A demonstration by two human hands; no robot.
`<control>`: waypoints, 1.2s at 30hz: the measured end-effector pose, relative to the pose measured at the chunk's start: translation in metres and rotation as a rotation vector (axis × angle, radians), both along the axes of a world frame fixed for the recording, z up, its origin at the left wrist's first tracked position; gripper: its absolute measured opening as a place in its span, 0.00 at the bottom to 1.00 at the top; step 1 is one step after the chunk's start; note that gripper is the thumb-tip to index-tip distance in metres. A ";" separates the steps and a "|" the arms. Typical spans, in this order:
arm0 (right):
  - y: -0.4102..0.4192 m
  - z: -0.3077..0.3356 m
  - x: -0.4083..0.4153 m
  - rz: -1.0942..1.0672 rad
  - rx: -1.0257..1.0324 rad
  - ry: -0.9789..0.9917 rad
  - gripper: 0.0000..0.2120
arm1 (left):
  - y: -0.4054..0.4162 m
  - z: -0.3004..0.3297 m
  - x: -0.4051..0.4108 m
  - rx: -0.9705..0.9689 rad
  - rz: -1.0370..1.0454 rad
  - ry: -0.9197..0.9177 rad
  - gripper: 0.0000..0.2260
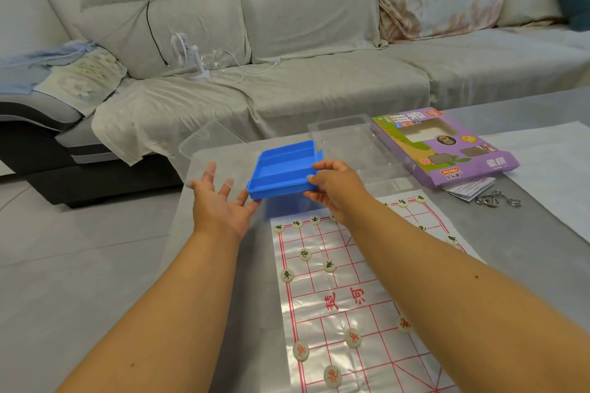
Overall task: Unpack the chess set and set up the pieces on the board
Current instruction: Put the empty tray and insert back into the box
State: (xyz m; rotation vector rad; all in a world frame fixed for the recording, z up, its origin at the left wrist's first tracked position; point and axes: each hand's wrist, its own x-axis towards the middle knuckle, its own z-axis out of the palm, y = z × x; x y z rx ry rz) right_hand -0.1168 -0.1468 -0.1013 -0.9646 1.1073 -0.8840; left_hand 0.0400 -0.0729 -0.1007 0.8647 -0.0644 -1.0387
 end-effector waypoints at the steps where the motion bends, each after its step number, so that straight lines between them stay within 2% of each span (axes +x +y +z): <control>1: 0.002 0.000 -0.001 0.007 -0.002 -0.014 0.13 | -0.001 0.001 0.001 -0.003 -0.022 0.027 0.23; 9: 0.010 0.001 -0.005 0.031 -0.081 -0.057 0.10 | 0.002 0.005 -0.012 0.123 -0.205 0.169 0.12; 11: 0.012 0.003 -0.005 0.038 -0.119 -0.051 0.10 | 0.001 0.004 -0.014 0.144 -0.214 0.170 0.15; 13: 0.015 0.004 -0.003 0.042 -0.145 -0.071 0.09 | -0.002 0.001 -0.014 0.196 -0.152 0.083 0.14; 15: 0.017 0.006 -0.001 0.029 -0.103 -0.172 0.06 | -0.004 0.000 -0.015 0.224 -0.098 -0.014 0.17; 18: 0.016 0.008 -0.001 0.020 -0.019 -0.253 0.10 | -0.004 0.001 -0.017 0.222 -0.095 -0.123 0.21; 21: 0.012 0.007 0.001 0.039 -0.089 -0.060 0.17 | -0.004 0.000 -0.020 0.237 -0.109 -0.233 0.25; 24: 0.010 0.008 0.001 0.050 -0.253 0.170 0.23 | -0.006 0.000 -0.026 0.253 -0.118 -0.282 0.26; 28: 0.010 0.013 -0.003 0.076 -0.427 0.319 0.21 | -0.010 0.002 -0.035 0.241 -0.140 -0.364 0.16; 32: 0.008 0.013 -0.007 0.147 -0.490 0.506 0.26 | -0.009 0.005 -0.042 0.233 -0.145 -0.435 0.08; 36: 0.006 0.011 -0.012 0.112 -0.492 0.478 0.26 | -0.012 0.006 -0.045 0.201 -0.161 -0.437 0.09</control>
